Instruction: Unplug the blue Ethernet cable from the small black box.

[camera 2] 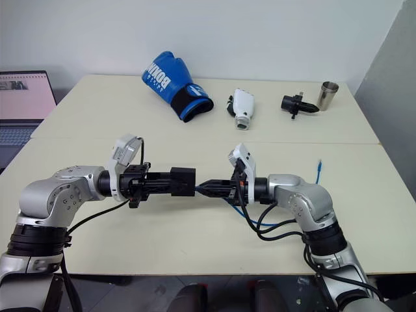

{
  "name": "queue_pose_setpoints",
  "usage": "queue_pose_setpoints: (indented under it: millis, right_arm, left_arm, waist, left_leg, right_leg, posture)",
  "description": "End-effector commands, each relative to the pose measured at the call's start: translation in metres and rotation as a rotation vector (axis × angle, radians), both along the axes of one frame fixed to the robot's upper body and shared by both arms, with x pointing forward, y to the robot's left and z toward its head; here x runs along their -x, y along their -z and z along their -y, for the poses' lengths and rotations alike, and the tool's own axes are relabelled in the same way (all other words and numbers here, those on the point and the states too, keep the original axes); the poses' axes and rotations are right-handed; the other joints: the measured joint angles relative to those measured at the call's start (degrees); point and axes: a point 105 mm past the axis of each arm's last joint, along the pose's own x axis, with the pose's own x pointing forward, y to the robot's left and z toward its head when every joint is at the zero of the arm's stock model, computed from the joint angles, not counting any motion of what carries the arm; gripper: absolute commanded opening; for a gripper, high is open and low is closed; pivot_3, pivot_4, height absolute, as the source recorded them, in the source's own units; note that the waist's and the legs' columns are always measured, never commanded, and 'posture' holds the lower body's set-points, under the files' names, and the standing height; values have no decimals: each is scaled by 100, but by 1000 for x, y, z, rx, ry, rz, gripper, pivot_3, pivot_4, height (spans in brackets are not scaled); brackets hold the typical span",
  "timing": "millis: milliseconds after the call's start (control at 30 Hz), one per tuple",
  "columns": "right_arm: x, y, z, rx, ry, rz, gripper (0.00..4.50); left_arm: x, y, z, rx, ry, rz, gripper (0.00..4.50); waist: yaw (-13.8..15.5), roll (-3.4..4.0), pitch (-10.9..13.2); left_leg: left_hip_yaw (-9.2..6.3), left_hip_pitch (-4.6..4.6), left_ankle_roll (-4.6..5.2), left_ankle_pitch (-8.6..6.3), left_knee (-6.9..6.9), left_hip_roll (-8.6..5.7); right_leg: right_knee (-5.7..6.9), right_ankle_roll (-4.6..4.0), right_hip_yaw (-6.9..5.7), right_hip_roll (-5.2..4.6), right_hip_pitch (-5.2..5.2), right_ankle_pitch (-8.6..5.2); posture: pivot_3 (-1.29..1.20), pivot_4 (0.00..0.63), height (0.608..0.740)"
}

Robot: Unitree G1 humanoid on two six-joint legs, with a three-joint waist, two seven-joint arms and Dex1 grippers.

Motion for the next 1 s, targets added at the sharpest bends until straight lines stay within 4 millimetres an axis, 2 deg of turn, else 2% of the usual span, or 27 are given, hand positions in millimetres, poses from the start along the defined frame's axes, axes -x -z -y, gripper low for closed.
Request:
queue_pose_setpoints:
  millis: [33, 167, 300, 433, 600, 667, 767, 867, 1000]
  right_arm:
    - [8, -9, -5, -9, -48, 53, 107]
    - [8, -5, -2, 7, -46, 50, 107]
    - [7, -1, 12, 38, -30, 41, 107]
    - [6, 4, 29, 76, -9, 34, 17]
    - [3, 6, 42, 95, 28, 32, 8]
    - [-5, 2, 48, 85, 76, 43, 8]
    - [-50, -7, 70, 73, 323, 117, 8]
    - [-101, -14, 103, 87, 627, 200, 8]
    - [-142, -19, 141, 156, 926, 330, 8]
  left_arm:
    - [-4, -14, -1, 20, -16, 48, 785]
    - [-3, -14, -3, 13, -15, 46, 785]
    - [-4, -13, -14, -33, -30, 64, 785]
    - [-14, -17, -26, -45, -98, 101, 784]
    - [-18, -18, -30, -44, -124, 115, 784]
    - [-18, -17, -31, -48, -127, 115, 784]
    - [-17, -12, -32, -64, -134, 116, 784]
    - [-16, -6, -31, -92, -137, 129, 784]
    - [-18, -4, -28, -92, -144, 144, 784]
  waist:
    - [0, 0, 0]
    - [0, 0, 0]
    - [0, 0, 0]
    - [1, -1, 2]
    - [1, 1, 5]
    - [1, 0, 5]
    - [-7, 0, 5]
    - [-22, 3, 7]
    - [1, 3, 7]
  left_leg:
    - [0, 0, 0, 0, 0, 0]
    - [0, 0, 0, 0, 0, 0]
    - [-1, 0, 0, 0, 0, 0]
    - [-1, -1, 0, 0, 0, 0]
    - [0, -2, 0, 0, -1, 0]
    - [1, -3, 0, 0, -1, 0]
    - [1, -3, 0, 0, -1, 0]
    - [5, 0, 0, 0, -1, 0]
    - [8, -4, 0, 0, -5, 0]
  right_leg:
    - [0, 0, 0, 0, 0, 0]
    - [0, 0, 0, 0, 0, 0]
    - [-1, 0, -1, 0, 0, 0]
    - [-2, 0, -2, 0, 0, 0]
    - [-3, 1, 0, 0, -1, 0]
    - [-3, 1, 0, 0, -2, 0]
    - [-3, 1, 0, 0, -2, 0]
    - [-1, 1, 4, 0, -3, 0]
    - [-2, 0, 5, 0, -10, 0]
  posture:
    - [0, 150, 740]
    - [0, 150, 740]
    - [0, 150, 740]
    - [0, 150, 740]
    - [0, 150, 740]
    - [0, 150, 740]
    - [0, 150, 740]
    - [0, 150, 740]
    - [0, 150, 740]
